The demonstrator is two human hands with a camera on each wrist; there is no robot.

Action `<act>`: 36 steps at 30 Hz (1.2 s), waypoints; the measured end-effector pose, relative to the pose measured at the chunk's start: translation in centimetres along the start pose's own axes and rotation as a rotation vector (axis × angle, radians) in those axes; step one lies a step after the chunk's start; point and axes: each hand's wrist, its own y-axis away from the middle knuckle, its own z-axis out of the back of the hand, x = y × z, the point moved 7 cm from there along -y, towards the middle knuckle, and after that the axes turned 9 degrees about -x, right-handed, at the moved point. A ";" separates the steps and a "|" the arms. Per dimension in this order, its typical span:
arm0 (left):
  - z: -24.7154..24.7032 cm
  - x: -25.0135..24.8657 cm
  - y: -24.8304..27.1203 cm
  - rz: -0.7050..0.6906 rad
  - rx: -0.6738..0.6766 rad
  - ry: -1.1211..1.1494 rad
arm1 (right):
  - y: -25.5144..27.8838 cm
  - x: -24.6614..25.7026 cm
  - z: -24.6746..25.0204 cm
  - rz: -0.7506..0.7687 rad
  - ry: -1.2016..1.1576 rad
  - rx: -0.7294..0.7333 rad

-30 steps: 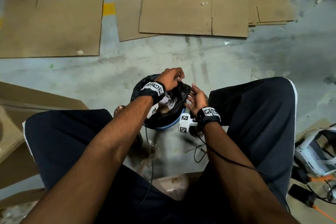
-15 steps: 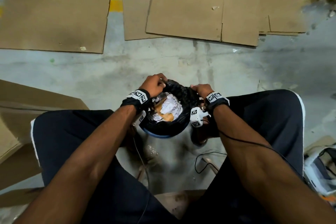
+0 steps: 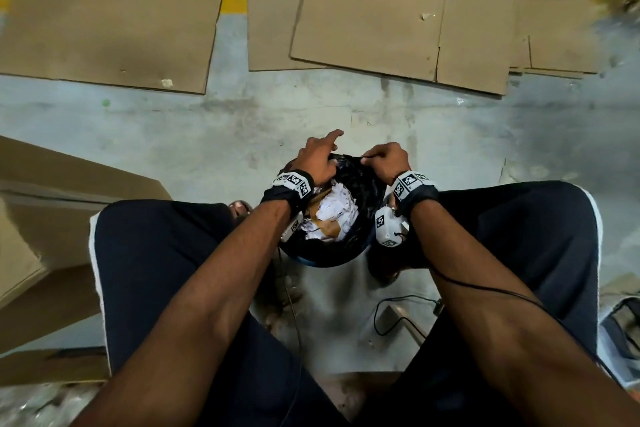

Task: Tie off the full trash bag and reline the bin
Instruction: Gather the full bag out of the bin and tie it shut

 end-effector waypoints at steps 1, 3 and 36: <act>0.3 0.1 -0.1 0.014 -0.027 0.013 | 0.0 0.6 0.1 0.049 -0.036 0.008; 0.8 0.4 -0.3 0.016 -0.054 -0.005 | 0.0 1.0 -0.1 0.041 -0.198 0.107; 7.7 -4.0 5.8 -0.086 -0.322 0.221 | 6.1 5.1 6.2 0.356 0.051 -0.033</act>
